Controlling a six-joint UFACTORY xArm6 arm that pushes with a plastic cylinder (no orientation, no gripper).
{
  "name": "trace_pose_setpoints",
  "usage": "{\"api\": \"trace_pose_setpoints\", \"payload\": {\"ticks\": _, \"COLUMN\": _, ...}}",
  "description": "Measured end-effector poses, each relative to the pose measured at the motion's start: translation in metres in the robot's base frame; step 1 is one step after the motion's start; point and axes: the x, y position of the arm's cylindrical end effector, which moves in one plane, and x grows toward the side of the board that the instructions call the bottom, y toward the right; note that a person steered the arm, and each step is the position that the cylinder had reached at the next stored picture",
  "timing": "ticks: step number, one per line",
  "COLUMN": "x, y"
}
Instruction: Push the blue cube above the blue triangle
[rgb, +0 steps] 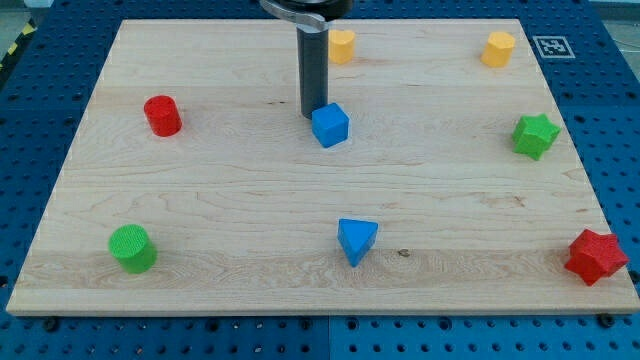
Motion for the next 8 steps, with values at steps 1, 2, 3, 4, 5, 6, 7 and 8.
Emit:
{"api": "trace_pose_setpoints", "payload": {"ticks": 1, "x": -0.014, "y": 0.002}}
{"api": "trace_pose_setpoints", "payload": {"ticks": 2, "x": 0.036, "y": 0.024}}
{"api": "trace_pose_setpoints", "payload": {"ticks": 3, "x": 0.095, "y": 0.042}}
{"api": "trace_pose_setpoints", "payload": {"ticks": 4, "x": 0.099, "y": 0.042}}
{"api": "trace_pose_setpoints", "payload": {"ticks": 5, "x": 0.092, "y": 0.042}}
{"api": "trace_pose_setpoints", "payload": {"ticks": 6, "x": 0.108, "y": 0.042}}
{"api": "trace_pose_setpoints", "payload": {"ticks": 7, "x": 0.123, "y": 0.042}}
{"api": "trace_pose_setpoints", "payload": {"ticks": 8, "x": 0.134, "y": 0.042}}
